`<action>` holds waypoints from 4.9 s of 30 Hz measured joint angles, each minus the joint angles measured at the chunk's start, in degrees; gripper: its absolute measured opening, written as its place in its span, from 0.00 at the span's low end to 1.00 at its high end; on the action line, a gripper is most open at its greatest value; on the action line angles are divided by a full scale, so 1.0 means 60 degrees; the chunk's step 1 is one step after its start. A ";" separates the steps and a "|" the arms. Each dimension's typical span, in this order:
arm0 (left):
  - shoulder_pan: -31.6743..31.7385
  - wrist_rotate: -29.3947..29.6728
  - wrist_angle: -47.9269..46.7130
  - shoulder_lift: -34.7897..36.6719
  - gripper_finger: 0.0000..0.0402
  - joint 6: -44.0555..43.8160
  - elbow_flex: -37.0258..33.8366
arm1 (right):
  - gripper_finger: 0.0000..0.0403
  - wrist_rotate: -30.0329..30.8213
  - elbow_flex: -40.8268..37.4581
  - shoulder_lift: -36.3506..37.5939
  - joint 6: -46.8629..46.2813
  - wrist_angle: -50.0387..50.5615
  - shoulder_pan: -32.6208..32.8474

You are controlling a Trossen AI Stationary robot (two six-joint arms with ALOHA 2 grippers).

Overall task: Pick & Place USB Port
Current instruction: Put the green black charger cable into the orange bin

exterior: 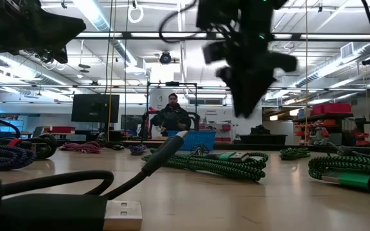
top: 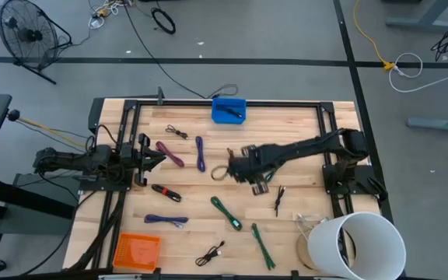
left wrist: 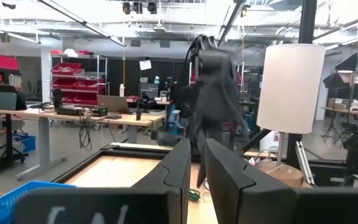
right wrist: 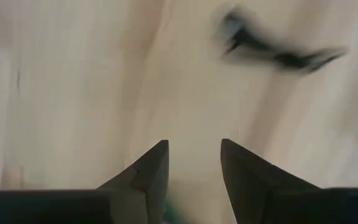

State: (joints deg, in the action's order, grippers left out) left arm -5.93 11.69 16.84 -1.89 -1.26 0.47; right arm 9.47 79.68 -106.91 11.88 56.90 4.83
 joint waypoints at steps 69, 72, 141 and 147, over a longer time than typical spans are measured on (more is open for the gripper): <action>0.0004 -0.0067 -0.0161 0.0000 0.13 -0.0018 -0.0002 | 0.37 0.0246 -0.3465 0.0765 -0.0624 -0.2573 0.0524; 0.0000 -0.0067 -0.0168 0.0000 0.13 -0.0018 0.0000 | 0.37 0.0285 -0.3964 0.0831 -0.0409 -0.3296 0.0524; 0.0003 -0.0067 -0.0222 -0.0004 0.13 -0.0428 -0.0001 | 0.52 0.1946 -0.4790 0.1355 -0.5767 -0.1878 -0.1724; 0.0002 -0.0067 -0.0218 -0.0004 0.13 -0.0434 -0.0003 | 0.52 0.2397 -0.4586 0.1654 -0.5855 -0.1461 -0.1880</action>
State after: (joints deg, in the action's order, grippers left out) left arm -5.92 11.29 15.53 -1.91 -3.86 0.45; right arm 23.85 52.17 -96.99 -23.25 48.14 -6.46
